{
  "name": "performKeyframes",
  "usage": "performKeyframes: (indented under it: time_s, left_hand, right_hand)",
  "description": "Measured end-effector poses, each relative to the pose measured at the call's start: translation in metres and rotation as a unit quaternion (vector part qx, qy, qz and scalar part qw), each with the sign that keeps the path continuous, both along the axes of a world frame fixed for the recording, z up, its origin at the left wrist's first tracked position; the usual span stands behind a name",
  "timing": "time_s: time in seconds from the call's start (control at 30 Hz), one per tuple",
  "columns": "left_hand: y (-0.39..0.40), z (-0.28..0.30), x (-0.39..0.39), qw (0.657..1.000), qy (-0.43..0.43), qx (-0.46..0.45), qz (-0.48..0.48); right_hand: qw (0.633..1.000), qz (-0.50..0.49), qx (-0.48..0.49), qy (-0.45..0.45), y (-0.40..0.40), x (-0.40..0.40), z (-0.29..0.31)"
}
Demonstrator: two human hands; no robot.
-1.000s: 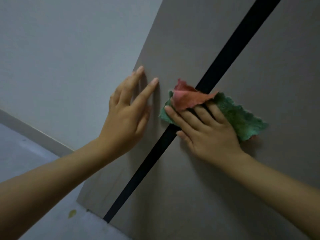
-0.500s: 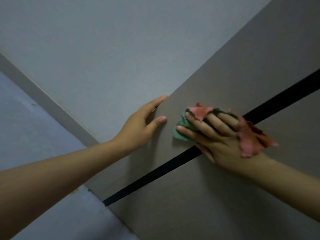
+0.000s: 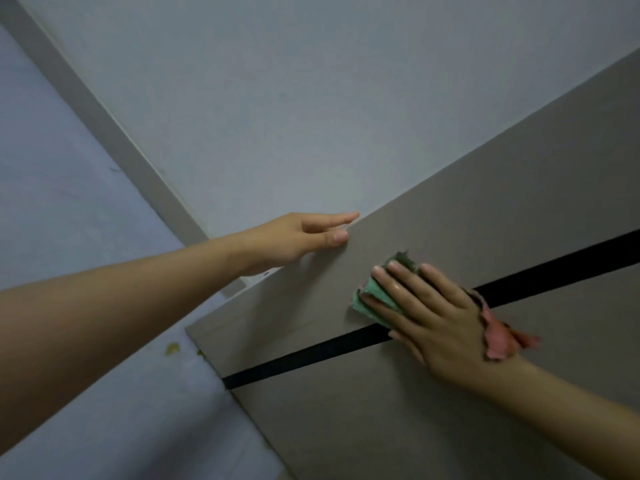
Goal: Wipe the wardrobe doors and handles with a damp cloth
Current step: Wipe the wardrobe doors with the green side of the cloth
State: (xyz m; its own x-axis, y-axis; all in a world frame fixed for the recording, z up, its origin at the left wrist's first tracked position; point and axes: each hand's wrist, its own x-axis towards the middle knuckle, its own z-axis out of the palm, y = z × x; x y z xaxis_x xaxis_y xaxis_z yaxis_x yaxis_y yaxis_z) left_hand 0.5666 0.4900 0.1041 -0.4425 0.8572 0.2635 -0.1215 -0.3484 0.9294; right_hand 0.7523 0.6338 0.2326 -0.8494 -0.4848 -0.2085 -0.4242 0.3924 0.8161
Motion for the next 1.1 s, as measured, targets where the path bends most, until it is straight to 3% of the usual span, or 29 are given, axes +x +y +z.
performKeyframes:
  time_s: [0.17, 0.27, 0.4, 0.53, 0.63, 0.73, 0.83, 0.97, 1.1]
  left_hand:
    - [0.001, -0.027, -0.012, 0.996, -0.067, -0.009, -0.065]
    - [0.0, -0.042, -0.012, 0.996, -0.049, -0.029, -0.066]
    - [-0.006, -0.057, 0.003, 0.996, -0.066, -0.038, -0.045]
    - [-0.006, -0.066, 0.0, 0.996, -0.074, -0.042, -0.03]
    - [-0.002, -0.077, -0.002, 0.994, -0.089, -0.041, -0.04]
    - [-0.004, -0.089, 0.002, 0.992, -0.108, -0.045, -0.04]
    - [-0.004, -0.096, 0.006, 0.991, -0.115, -0.041, -0.053]
    - [-0.008, -0.093, 0.005, 0.99, -0.12, -0.047, -0.053]
    - [-0.009, -0.089, 0.004, 0.991, -0.108, -0.062, -0.05]
  right_hand:
    - [0.999, 0.003, -0.003, 0.047, -0.019, -0.047, -0.044]
    - [0.999, -0.034, 0.02, -0.022, -0.019, -0.043, -0.088]
    - [0.994, -0.036, 0.059, -0.084, -0.005, -0.002, -0.073]
    - [1.0, -0.004, 0.028, -0.009, -0.009, -0.024, -0.061]
    - [0.999, 0.001, 0.036, 0.008, -0.015, -0.052, -0.102]
    - [0.993, -0.043, 0.086, -0.064, -0.01, -0.036, -0.133]
    - [0.99, -0.04, 0.07, -0.119, -0.002, -0.013, -0.127]
    - [0.993, -0.035, 0.032, -0.106, -0.01, -0.03, -0.129]
    - [0.994, 0.001, 0.076, -0.077, -0.015, -0.046, -0.177]
